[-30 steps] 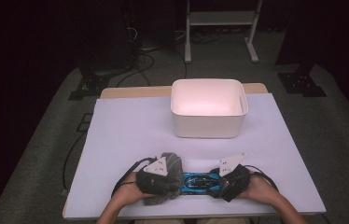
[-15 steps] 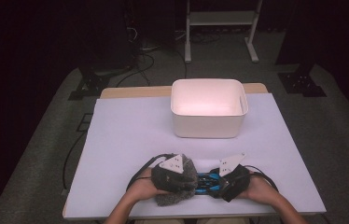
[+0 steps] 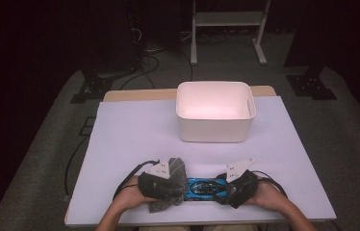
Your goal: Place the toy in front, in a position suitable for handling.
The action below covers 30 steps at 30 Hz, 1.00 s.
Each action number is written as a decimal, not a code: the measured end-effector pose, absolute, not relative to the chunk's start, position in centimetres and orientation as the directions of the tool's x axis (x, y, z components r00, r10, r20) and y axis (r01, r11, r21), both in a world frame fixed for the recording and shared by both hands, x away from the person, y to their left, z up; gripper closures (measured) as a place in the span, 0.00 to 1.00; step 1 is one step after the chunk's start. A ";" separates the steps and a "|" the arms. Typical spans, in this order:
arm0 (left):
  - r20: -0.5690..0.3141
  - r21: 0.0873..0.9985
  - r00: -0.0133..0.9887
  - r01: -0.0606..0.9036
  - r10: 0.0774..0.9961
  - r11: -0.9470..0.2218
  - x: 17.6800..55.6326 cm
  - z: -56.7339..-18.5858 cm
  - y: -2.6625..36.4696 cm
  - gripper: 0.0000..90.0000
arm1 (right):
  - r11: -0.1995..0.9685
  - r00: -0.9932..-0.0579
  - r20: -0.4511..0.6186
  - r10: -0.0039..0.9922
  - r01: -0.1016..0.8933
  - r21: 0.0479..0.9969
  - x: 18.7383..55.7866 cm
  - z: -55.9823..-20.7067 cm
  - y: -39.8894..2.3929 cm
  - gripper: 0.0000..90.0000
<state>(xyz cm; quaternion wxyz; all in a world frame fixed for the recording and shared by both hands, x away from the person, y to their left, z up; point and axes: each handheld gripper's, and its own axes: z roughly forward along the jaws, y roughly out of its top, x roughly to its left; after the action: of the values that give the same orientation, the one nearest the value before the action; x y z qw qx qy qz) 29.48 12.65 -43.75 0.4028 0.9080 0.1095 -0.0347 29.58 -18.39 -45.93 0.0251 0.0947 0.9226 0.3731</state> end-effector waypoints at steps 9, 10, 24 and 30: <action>-0.145 0.729 0.985 0.167 0.089 -0.664 29.6 -42.7 9.5 0.84 | 0.702 -0.980 0.022 0.196 0.156 0.695 29.6 -46.0 -18.4 0.23; -0.139 0.728 0.987 0.154 0.077 -0.668 29.7 -42.5 9.0 0.84 | 0.701 -0.981 0.020 0.195 0.154 0.696 29.6 -46.0 -18.4 0.23; -0.130 0.712 0.991 0.110 0.024 -0.693 30.5 -42.2 6.7 0.83 | 0.698 -0.981 0.021 0.193 0.152 0.700 29.6 -46.0 -18.4 0.23; -0.152 0.710 0.984 0.173 0.091 -0.683 30.7 -42.9 9.6 0.83 | 0.699 -0.981 0.019 0.192 0.150 0.699 29.6 -46.0 -18.4 0.23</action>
<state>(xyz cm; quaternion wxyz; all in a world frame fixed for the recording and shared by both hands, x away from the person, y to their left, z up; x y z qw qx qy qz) 30.68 9.62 -42.86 0.3918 0.9157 0.0721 -0.0520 29.56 -18.44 -46.04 0.0279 0.0929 0.9212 0.3767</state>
